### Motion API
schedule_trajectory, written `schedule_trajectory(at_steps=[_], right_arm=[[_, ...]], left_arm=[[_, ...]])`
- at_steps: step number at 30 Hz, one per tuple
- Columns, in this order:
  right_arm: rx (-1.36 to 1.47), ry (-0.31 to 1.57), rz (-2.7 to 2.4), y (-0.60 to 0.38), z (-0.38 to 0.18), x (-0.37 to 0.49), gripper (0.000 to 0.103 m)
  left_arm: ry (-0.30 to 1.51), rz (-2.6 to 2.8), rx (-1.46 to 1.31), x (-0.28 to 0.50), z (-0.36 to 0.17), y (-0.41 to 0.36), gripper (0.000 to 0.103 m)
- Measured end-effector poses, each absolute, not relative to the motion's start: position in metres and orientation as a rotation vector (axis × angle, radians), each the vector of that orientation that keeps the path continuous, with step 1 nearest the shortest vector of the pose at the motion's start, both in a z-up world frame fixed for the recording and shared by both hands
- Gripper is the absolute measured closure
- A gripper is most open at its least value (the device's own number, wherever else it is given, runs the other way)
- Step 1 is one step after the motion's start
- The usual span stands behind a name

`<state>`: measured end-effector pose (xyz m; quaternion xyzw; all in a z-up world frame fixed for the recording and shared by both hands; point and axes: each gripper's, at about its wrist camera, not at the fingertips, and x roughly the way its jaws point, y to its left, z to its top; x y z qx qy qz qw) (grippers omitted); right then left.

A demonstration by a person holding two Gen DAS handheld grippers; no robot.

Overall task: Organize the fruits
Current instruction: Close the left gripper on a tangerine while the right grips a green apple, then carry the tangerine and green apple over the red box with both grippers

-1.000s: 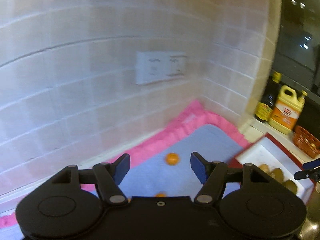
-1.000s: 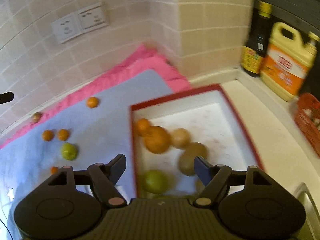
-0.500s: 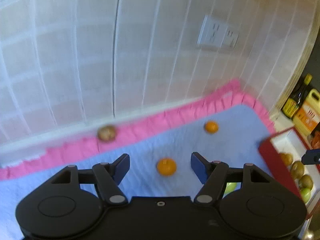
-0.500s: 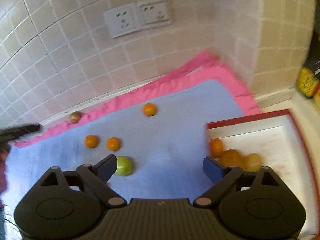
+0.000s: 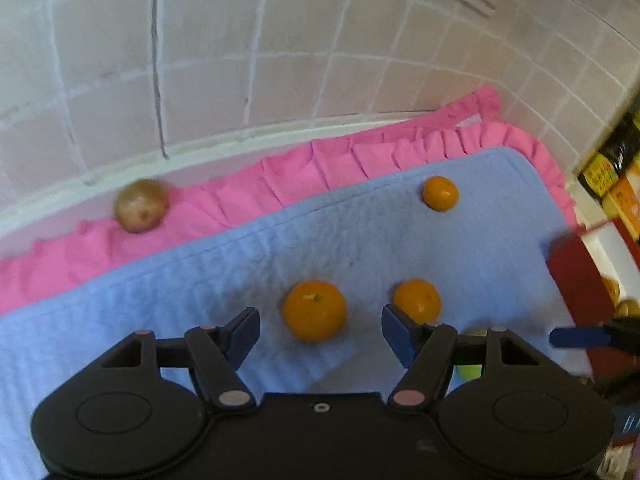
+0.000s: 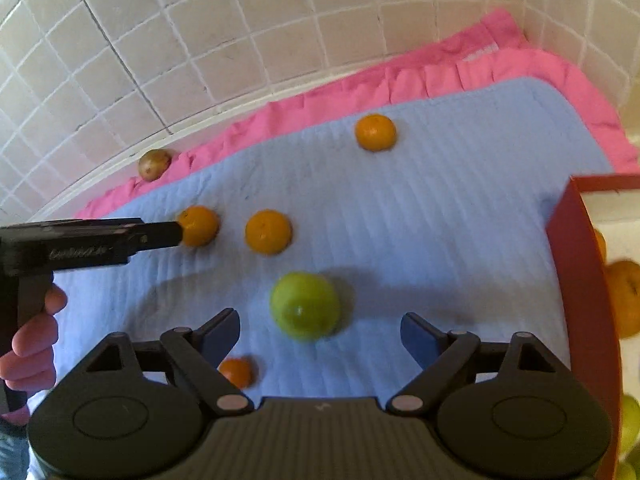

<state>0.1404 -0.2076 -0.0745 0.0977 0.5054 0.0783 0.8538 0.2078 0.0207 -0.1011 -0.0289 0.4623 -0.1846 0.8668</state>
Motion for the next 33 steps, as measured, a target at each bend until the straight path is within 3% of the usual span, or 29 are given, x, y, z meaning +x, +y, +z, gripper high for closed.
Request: schedule_trajectory(at_steps=[14, 16, 20, 22, 23, 33], right_arm=[[0.282, 1.140, 0.188, -0.200, -0.107, 0.171, 0.015], [0.257, 1.136, 0.186, -0.196, -0.105, 0.173, 0.019], [0.220, 1.136, 0.202, -0.189, -0.102, 0.175, 0.028], [0.176, 1.136, 0.211, -0.184, -0.101, 0.176, 0.040], [0.134, 1.136, 0.206, -0.181, -0.100, 0.176, 0.053], [0.214, 1.147, 0.235, -0.209, -0.080, 0.141, 0.053]], left_arm=[[0.890, -0.318, 0.008, 0.207, -0.133, 0.001, 0.025], [0.884, -0.301, 0.034, 0.205, -0.132, -0.001, 0.038], [0.880, -0.288, 0.060, 0.202, -0.129, -0.002, 0.054], [0.884, -0.283, 0.042, 0.201, -0.128, 0.000, 0.055], [0.888, -0.280, 0.037, 0.201, -0.128, 0.001, 0.055], [0.858, -0.336, 0.041, 0.157, -0.101, -0.005, 0.056]])
